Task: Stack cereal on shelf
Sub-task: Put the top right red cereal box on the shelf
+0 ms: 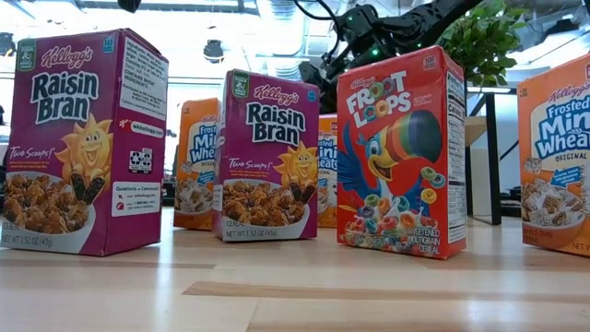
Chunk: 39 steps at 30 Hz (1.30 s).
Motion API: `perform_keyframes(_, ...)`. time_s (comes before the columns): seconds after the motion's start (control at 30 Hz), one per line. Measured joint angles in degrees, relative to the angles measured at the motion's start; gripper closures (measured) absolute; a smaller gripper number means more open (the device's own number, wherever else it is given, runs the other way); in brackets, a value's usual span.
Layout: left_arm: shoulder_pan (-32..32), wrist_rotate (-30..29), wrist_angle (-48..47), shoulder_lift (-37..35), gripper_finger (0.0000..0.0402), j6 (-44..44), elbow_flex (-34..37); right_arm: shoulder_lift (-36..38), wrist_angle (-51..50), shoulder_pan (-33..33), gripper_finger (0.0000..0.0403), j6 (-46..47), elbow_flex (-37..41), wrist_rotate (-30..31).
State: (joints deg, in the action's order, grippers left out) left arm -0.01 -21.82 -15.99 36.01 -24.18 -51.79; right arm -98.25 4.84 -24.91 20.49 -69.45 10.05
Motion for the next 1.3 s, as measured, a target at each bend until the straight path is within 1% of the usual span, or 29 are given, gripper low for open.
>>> perform_keyframes(0.1,0.0,0.0,0.0,0.0,0.0158,0.0,0.0,1.3,-0.4,0.5,0.0362,-1.0,-0.4,-2.4)
perform_keyframes(0.23,0.0,0.0,0.0,0.0,0.0158,-0.1,0.0,4.6,-8.0,1.7,0.0371,-3.6,-1.9,-3.0)
perform_keyframes(0.3,0.0,0.0,0.0,0.0,0.0158,-0.3,0.0,6.8,-13.3,2.4,0.0379,-4.1,-2.2,-1.2)
perform_keyframes(0.47,0.0,0.0,0.0,0.0,0.0158,-0.3,0.0,9.5,-22.7,3.6,0.0395,-5.8,-2.2,8.4)
perform_keyframes(0.53,0.0,0.0,0.0,0.0,0.0158,0.1,0.0,9.1,-22.7,3.3,0.0393,-7.1,-2.2,11.1)
perform_keyframes(0.7,0.0,-1.3,0.0,0.0,0.0158,0.4,0.0,7.0,-21.0,1.4,0.0374,-7.5,-2.4,12.6)
perform_keyframes(0.77,0.0,-1.6,0.0,0.0,0.0158,0.4,0.0,6.6,-23.2,0.3,0.0373,-7.8,-2.0,12.6)
perform_keyframes(0.83,0.0,-1.7,0.0,0.0,0.0158,0.4,0.0,5.5,-19.9,0.1,0.0377,-8.4,-2.4,12.2)
perform_keyframes(0.93,0.0,-2.0,0.0,0.0,0.0158,0.0,0.0,5.1,-20.6,-0.3,0.0386,-8.6,-2.1,9.5)
perform_keyframes(1.03,0.0,-2.0,0.0,0.0,0.0158,-0.3,0.0,4.3,-18.0,0.2,0.0389,-8.6,-2.2,9.3)
perform_keyframes(1.3,0.0,-2.5,0.0,0.0,0.0158,-0.4,0.0,4.1,-18.5,0.5,0.0369,-8.8,-2.2,9.0)
